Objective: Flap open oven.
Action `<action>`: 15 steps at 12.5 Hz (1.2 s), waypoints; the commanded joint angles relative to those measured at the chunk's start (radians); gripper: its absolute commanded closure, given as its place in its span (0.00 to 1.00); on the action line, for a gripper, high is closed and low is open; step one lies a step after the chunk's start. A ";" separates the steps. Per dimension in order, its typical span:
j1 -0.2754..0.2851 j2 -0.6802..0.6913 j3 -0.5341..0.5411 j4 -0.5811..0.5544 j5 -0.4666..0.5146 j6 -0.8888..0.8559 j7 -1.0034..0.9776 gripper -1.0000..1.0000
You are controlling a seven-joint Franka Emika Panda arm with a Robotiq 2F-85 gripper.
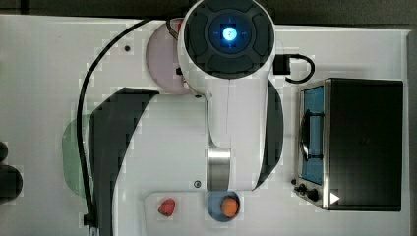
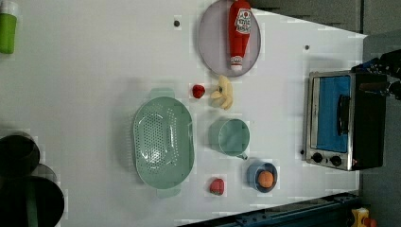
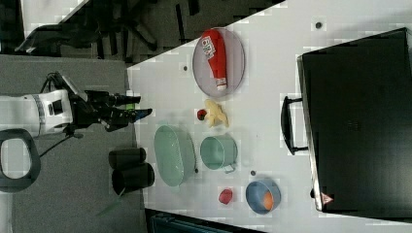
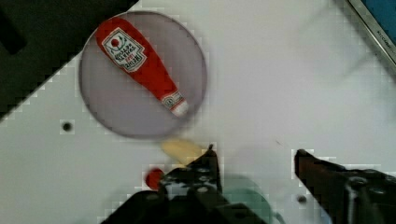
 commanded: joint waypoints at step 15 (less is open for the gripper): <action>-0.031 -0.316 -0.134 -0.170 -0.033 -0.176 -0.047 0.83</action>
